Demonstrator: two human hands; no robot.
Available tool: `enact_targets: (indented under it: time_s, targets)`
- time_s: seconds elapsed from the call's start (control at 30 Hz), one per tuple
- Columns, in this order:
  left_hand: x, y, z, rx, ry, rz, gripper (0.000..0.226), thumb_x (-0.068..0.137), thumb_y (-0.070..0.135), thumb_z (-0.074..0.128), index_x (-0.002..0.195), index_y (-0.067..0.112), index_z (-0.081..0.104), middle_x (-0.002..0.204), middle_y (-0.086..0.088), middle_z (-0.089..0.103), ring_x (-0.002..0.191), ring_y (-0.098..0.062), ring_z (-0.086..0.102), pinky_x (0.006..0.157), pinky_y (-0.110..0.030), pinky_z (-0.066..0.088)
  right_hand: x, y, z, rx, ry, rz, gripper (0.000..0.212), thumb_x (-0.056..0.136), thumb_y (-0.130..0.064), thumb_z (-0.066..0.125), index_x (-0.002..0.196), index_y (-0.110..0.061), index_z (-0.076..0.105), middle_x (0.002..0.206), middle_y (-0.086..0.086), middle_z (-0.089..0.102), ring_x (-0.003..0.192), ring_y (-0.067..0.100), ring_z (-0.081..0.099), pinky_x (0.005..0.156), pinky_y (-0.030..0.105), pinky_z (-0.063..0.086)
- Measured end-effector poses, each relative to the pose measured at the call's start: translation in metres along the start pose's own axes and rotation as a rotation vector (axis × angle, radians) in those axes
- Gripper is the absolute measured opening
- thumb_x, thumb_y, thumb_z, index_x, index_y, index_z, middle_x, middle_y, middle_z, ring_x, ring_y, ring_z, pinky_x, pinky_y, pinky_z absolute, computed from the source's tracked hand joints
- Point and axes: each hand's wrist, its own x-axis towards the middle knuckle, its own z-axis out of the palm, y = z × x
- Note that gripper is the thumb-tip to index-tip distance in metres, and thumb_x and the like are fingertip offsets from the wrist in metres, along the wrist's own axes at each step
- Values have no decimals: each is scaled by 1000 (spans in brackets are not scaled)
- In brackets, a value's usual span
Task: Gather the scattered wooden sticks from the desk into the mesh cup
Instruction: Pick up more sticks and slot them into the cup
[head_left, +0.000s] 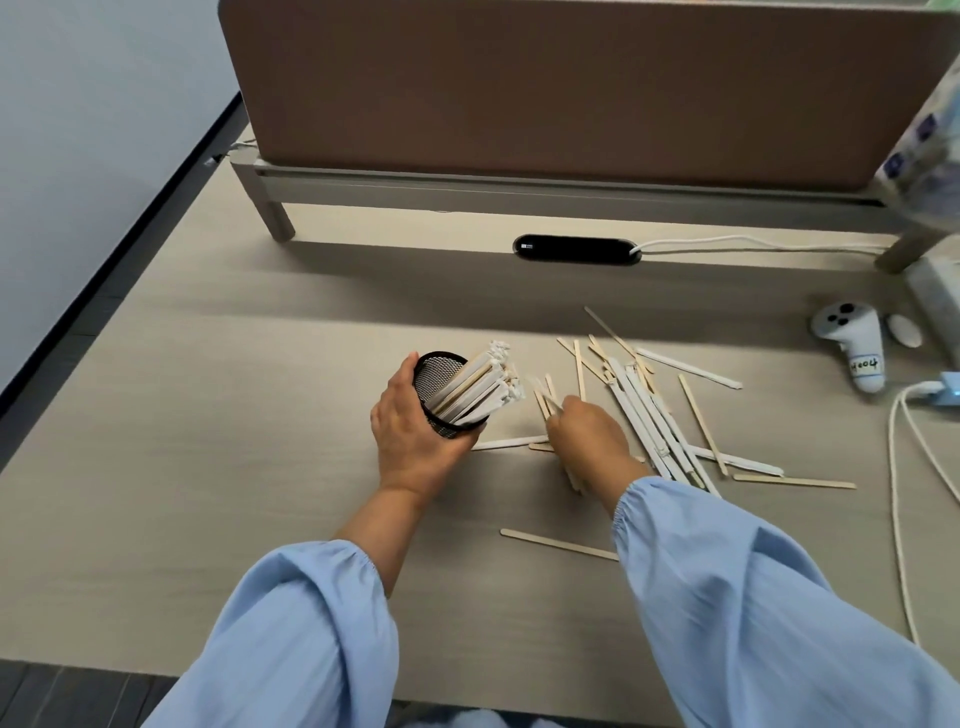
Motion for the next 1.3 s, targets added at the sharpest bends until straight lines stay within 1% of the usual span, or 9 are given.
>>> enact_targets:
  time_s: [0.1,0.2,0.3,0.57,0.77,0.9,1.0,1.17,1.3]
  targets:
    - [-1,0,1,0,-11,-5,99,50,43,77,132,6,34,126,-14,51,112,-32,48,95,-41,30,6,4,1,42,37,41,28,91,-7,33,115,-2,44,115,22,58,103,39,56,77,36,40]
    - [-3,-2,1,5,-17,-4,99,50,45,75,132,9,33,125,-14,52,110,-31,49,94,-41,31,6,8,6,44,29,59,35,91,-26,51,117,-3,47,121,19,56,111,37,55,87,36,44]
    - [-3,-5,-1,13,-19,-3,98,50,48,72,132,12,31,125,-13,52,110,-30,48,94,-41,31,9,8,11,-8,0,41,43,85,-35,63,112,-2,54,118,18,58,108,36,57,86,36,46]
    - [-3,-2,-5,4,-16,-13,97,52,56,64,132,9,33,126,-13,51,112,-30,48,95,-43,31,13,4,14,-161,-48,-57,32,97,-15,39,122,1,48,126,21,52,116,39,51,94,39,42]
    - [-4,3,-2,3,-11,-29,98,52,57,64,132,8,34,126,-13,51,111,-31,48,95,-42,31,9,14,2,-80,-2,-178,20,95,-12,33,114,-4,34,114,22,60,100,40,57,83,41,44]
    - [-8,12,1,-3,1,-46,99,52,58,63,132,7,34,126,-14,51,112,-32,48,95,-43,31,0,27,-5,-65,-101,-289,32,90,-35,55,106,-8,47,100,18,64,91,35,58,70,32,38]
    - [-14,15,3,1,10,-54,99,52,58,62,132,6,35,126,-15,51,112,-33,48,95,-44,31,-17,33,-10,-113,-229,-371,35,72,-46,74,81,-17,56,83,4,59,78,24,54,66,28,39]
    - [-30,17,4,19,46,-94,101,51,59,62,132,5,35,125,-16,51,111,-34,48,95,-45,32,-43,43,1,-386,-368,-530,38,65,-42,79,74,-14,54,81,9,58,75,25,50,63,28,35]
    - [-39,20,4,26,81,-122,102,50,59,62,132,4,35,124,-17,51,111,-35,49,94,-47,33,-47,45,10,-438,-357,-579,11,81,-20,62,79,-10,59,80,15,55,74,28,47,63,29,32]
